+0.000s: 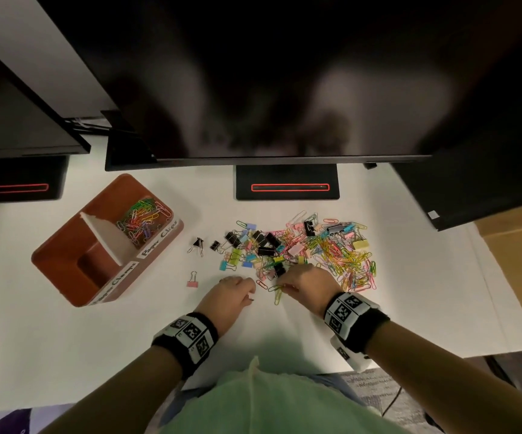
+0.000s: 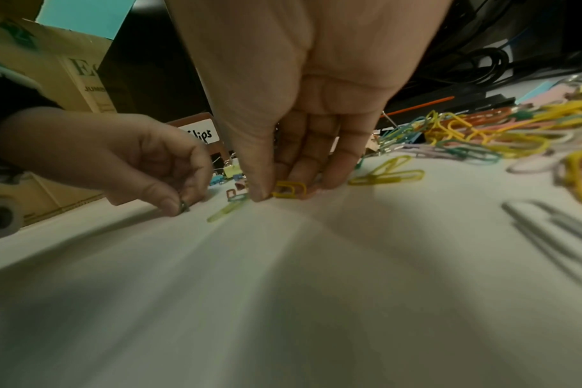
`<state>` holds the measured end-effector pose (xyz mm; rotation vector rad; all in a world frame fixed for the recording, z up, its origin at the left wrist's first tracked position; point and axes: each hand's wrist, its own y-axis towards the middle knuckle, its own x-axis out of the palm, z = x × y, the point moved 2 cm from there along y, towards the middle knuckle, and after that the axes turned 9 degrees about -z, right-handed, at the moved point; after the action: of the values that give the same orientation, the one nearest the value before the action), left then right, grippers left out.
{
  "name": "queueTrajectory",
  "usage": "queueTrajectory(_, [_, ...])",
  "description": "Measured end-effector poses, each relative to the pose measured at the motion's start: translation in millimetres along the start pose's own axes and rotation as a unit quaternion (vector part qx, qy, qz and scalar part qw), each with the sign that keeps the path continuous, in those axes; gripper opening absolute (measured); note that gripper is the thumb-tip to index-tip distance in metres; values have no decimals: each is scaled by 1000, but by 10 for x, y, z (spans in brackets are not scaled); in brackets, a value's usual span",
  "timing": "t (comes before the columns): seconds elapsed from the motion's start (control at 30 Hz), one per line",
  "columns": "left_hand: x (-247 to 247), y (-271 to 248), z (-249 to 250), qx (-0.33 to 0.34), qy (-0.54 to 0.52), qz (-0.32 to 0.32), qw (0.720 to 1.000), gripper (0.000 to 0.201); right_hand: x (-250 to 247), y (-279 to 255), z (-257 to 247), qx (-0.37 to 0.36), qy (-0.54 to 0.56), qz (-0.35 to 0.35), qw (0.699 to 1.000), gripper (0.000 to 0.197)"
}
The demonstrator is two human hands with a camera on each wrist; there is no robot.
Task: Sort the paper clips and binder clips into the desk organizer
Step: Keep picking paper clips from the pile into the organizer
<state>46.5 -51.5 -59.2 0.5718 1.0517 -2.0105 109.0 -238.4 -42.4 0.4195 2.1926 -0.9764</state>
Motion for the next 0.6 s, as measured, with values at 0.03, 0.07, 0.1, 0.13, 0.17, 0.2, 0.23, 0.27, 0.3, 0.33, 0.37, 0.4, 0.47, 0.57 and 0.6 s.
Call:
queueTrajectory(0.03, [-7,10,4,-6,-11,-3,1000,22,11,13,-8,-2,-5,4,1000,20])
queueTrajectory(0.07, [-7,26,6,-5,-19,-4,1000,28,19,23,-21,-5,-12,7,1000,21])
queueTrajectory(0.1, [-7,44,14,0,-21,-7,1000,33,25,32,-35,-8,-18,10,1000,21])
queueTrajectory(0.13, [-4,62,27,5,-20,-9,1000,35,24,36,-51,-14,-21,17,1000,21])
queueTrajectory(0.17, [4,80,35,5,-16,-11,1000,35,26,40,-59,-21,-20,27,999,20])
queueTrajectory(0.2, [10,97,44,4,-14,-7,1000,35,28,40,-63,-27,-19,36,999,19])
queueTrajectory(0.23, [10,111,51,1,-17,0,1000,33,29,38,-63,-28,-18,38,999,18])
queueTrajectory(0.27, [10,123,51,-3,-24,13,1000,32,25,31,-63,-29,-16,36,999,18])
queueTrajectory(0.3, [-2,130,54,-7,-31,27,999,30,24,24,-59,-31,-13,32,999,18])
queueTrajectory(0.33, [-17,136,53,-9,-37,40,998,26,16,14,-61,-36,-8,28,999,18])
queueTrajectory(0.37, [-34,141,47,-8,-41,53,998,23,11,7,-66,-44,-3,23,999,19])
queueTrajectory(0.4, [-50,145,35,-10,-45,62,997,18,9,4,-78,-53,0,15,998,20])
queueTrajectory(0.47, [-74,150,10,-19,-51,68,996,12,17,14,-100,-58,-5,-8,998,23])
queueTrajectory(0.57, [-77,162,-10,-36,-49,64,996,12,42,59,-111,-35,-9,-46,998,26])
queueTrajectory(0.6, [-70,165,-13,-40,-46,61,996,13,45,72,-117,-31,-5,-49,998,25])
